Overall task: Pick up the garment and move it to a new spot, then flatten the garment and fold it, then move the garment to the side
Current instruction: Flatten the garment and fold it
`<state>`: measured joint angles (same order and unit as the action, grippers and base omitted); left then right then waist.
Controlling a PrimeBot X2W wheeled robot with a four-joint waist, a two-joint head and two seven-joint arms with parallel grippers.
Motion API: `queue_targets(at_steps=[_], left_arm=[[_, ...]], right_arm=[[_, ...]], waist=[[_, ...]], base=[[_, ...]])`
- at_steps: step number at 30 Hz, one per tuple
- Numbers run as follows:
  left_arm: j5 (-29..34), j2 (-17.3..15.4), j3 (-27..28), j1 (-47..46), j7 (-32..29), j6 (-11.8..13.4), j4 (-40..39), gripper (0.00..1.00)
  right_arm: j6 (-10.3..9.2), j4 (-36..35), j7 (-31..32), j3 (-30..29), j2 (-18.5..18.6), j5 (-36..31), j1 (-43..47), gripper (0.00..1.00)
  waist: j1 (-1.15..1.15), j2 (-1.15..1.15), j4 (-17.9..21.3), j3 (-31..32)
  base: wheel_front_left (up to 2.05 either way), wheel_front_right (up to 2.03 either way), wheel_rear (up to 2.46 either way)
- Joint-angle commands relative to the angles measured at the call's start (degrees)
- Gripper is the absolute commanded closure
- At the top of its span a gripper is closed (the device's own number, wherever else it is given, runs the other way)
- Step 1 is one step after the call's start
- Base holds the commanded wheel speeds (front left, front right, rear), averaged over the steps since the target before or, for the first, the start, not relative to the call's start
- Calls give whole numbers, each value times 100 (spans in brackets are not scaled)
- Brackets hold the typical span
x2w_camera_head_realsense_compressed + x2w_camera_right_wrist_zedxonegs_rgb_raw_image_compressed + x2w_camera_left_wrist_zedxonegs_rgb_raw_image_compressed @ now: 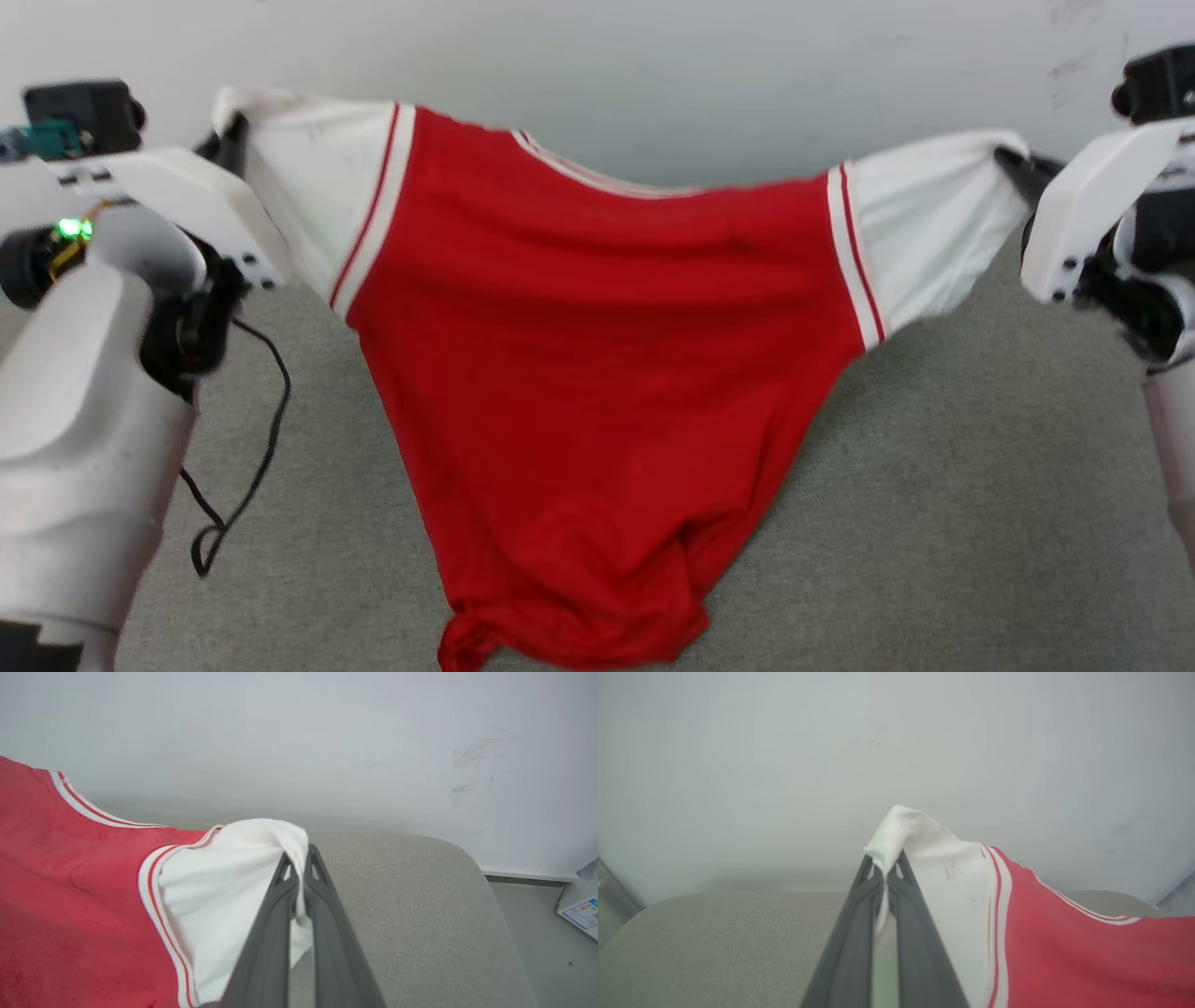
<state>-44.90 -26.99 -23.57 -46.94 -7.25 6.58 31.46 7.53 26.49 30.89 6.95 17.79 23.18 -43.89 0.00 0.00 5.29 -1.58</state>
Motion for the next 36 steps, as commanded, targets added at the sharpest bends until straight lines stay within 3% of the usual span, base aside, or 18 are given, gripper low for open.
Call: queue_targets(at_steps=[1, 9, 19, 28, 36], left_arm=[[37, -29, 49, -214, 94, -29, 87, 100], [379, -21, 128, -2009, 735, -262, 844, 100], [660, 63, 251, -4016, 1508, -412, 1173, 100], [663, 155, 185, -4462, 1711, -627, 1432, 100], [499, 301, 164, -4166, 1774, -800, 1796, 100]], right_arm=[[-8, 83, -93, -17, 0, 13, -220, 100], [-8, 852, -847, -10, 81, -249, -2017, 100], [-8, 1449, -2104, -190, 36, -994, -4114, 100], [-8, 1969, -2727, 8, -101, -1051, -4914, 100], [-8, 2494, -2882, 507, -138, -708, -4816, 100]], waist=[[0, 0, 31, -172], [0, 0, 27, -1187], [0, 0, 24, -2217], [0, 0, -25, -2581], [0, 0, -70, -2949]], base=[[0, 0, 0], [0, 0, 0], [0, 0, 0], [0, 0, 0], [0, 0, 0]])
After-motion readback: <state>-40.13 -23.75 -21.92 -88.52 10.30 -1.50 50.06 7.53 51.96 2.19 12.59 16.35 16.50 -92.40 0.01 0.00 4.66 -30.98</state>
